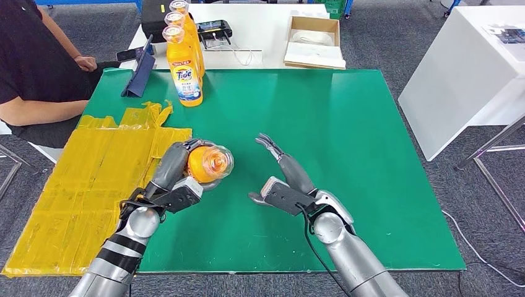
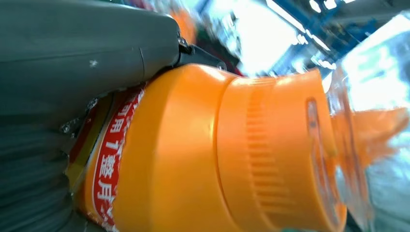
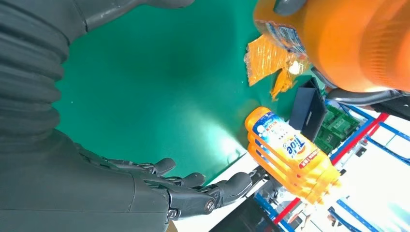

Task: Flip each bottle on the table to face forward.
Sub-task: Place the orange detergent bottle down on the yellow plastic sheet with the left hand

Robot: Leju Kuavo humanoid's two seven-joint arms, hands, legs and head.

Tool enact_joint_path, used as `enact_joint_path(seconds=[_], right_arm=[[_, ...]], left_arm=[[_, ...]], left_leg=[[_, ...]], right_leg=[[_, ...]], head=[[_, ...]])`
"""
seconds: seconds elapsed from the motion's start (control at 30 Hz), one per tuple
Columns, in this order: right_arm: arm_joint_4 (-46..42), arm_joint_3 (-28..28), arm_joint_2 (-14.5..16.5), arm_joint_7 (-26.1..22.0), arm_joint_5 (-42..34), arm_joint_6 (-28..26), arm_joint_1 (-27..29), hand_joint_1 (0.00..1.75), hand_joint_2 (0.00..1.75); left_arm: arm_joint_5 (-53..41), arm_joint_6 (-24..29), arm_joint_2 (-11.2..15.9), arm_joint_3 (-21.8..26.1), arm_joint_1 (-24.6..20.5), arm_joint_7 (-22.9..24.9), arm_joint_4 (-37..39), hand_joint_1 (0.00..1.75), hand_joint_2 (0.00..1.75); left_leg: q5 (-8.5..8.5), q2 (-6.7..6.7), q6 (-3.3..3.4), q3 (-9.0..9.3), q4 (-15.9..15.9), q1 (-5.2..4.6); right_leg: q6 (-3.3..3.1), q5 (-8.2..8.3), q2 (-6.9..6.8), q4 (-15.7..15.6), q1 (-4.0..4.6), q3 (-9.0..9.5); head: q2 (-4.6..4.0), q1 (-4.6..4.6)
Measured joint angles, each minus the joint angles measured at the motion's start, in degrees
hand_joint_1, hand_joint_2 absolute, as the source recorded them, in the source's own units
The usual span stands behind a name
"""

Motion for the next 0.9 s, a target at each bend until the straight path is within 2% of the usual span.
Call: enact_joint_path(seconds=[0.13, 0.2, 0.3, 0.37, 0.4, 0.57, 0.9], right_arm=[[-0.2, -0.1, -0.1, -0.1, -0.1, 0.0, 0.1, 0.0, 1.75], [-1.3, -0.4, -0.9, -0.5, -0.5, 0.1, 0.7, 0.0, 1.75], [-9.0, -4.1, -5.6, -2.5, -2.5, 2.0, 5.0, 0.0, 1.75], [-12.8, -6.1, -7.5, -3.2, -2.6, 3.3, 6.8, 0.0, 1.75], [-13.3, -6.3, -7.6, -3.2, -2.3, 3.5, 6.9, 0.0, 1.75], [-14.4, -6.5, -7.8, -2.8, -1.0, 3.1, 7.9, 0.0, 1.75], [-14.4, -6.4, -7.7, -2.8, 0.0, 2.3, 8.9, 0.0, 1.75]], left_arm=[[-1.5, 0.8, 0.1, 0.0, 0.0, 0.6, 0.0, 1.75, 1.75], [-7.3, 3.5, 0.7, -0.1, 0.2, 3.0, 0.2, 1.75, 1.75], [-30.3, 10.5, 3.7, -0.3, -0.2, 14.8, 6.8, 1.75, 1.75], [-38.9, 11.1, 5.0, -0.3, -1.7, 20.7, 13.3, 1.75, 1.75], [-40.3, 10.8, 5.4, -0.3, -2.6, 21.7, 15.8, 1.75, 1.75], [-43.2, 10.6, 6.7, -0.4, -6.2, 23.2, 25.4, 1.75, 1.75], [-45.5, 10.5, 6.8, -1.6, -10.1, 23.6, 32.4, 1.75, 1.75]], left_leg=[[0.0, 0.0, 0.0, 0.0, 0.0, 0.0], [0.0, 0.0, 0.0, 0.0, 0.0, 0.0], [-0.01, 0.0, 0.0, -0.02, 0.0, -0.05], [-0.02, 0.02, 0.0, -0.01, 0.0, -0.06], [-0.02, 0.03, 0.0, 0.0, 0.0, -0.06], [0.0, 0.01, -0.01, 0.03, 0.0, -0.03], [0.01, -0.05, 0.0, 0.15, 0.0, -0.06]], right_leg=[[0.0, 0.0, 0.0, 0.0, 0.0, 0.0], [0.0, 0.0, -0.01, 0.0, -0.01, 0.0], [0.0, 0.0, 0.0, 0.0, -0.04, -0.01], [0.0, 0.0, 0.01, 0.0, -0.05, -0.02], [0.0, 0.0, 0.02, 0.0, -0.04, -0.03], [0.0, 0.0, 0.0, 0.0, 0.0, 0.01], [0.0, -0.01, -0.04, 0.0, -0.08, 0.19]], head=[[0.0, -0.01], [0.0, -0.02], [0.0, -0.02], [0.0, -0.01], [0.0, -0.01], [0.0, -0.02], [0.0, -0.01]])
